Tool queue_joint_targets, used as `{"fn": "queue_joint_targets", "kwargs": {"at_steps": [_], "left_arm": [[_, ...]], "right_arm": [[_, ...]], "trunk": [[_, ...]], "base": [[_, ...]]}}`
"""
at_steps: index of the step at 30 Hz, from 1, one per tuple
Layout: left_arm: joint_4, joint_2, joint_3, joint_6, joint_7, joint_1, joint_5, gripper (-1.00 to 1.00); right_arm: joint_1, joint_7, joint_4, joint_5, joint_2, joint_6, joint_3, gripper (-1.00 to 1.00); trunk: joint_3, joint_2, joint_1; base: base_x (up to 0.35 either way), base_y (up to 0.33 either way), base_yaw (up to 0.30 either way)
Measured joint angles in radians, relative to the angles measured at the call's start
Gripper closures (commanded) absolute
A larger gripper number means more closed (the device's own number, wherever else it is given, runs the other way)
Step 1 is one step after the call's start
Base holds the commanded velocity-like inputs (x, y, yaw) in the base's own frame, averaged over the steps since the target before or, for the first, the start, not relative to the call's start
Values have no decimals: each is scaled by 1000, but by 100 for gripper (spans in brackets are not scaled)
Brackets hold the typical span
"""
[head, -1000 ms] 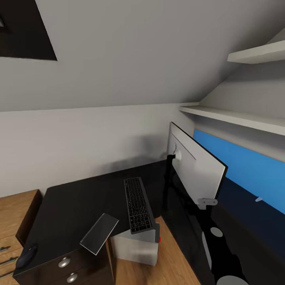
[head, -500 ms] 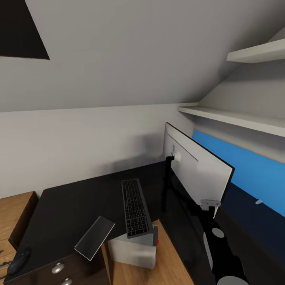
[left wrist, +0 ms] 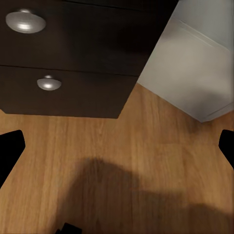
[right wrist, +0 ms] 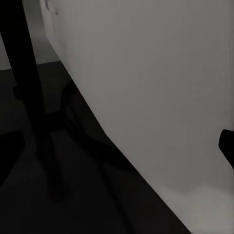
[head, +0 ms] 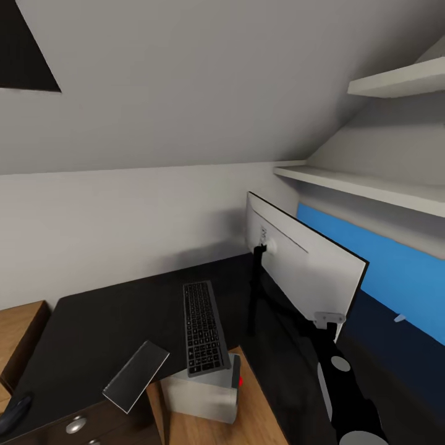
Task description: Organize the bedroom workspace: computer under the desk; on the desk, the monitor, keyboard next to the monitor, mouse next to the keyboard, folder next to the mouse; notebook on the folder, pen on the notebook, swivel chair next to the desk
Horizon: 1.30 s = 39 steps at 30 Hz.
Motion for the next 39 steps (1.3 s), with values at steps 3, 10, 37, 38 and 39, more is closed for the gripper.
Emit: {"fn": "queue_joint_targets", "kwargs": {"at_steps": [3, 10, 37, 38, 39], "left_arm": [[0, 0, 0, 0, 0, 0, 0, -100], [0, 0, 0, 0, 0, 0, 0, -100], [0, 1, 1, 1, 0, 0, 1, -100], [0, 1, 1, 1, 0, 0, 1, -100], [0, 2, 2, 0, 0, 0, 2, -100]], "right_arm": [[-1, 0, 0, 0, -1, 0, 0, -100], [-1, 0, 0, 0, -1, 0, 0, -100], [-1, 2, -1, 1, -1, -17, 3, -100], [0, 2, -1, 1, -1, -18, 3, -100], [0, 2, -1, 1, -1, -18, 3, -100]], "trunk": [[0, 0, 0], [0, 0, 0], [0, 0, 0], [0, 0, 0], [0, 0, 0]], "base": [[6, -13, 0], [73, -60, 0], [8, -7, 0], [106, 16, 0], [179, 48, 0]]}}
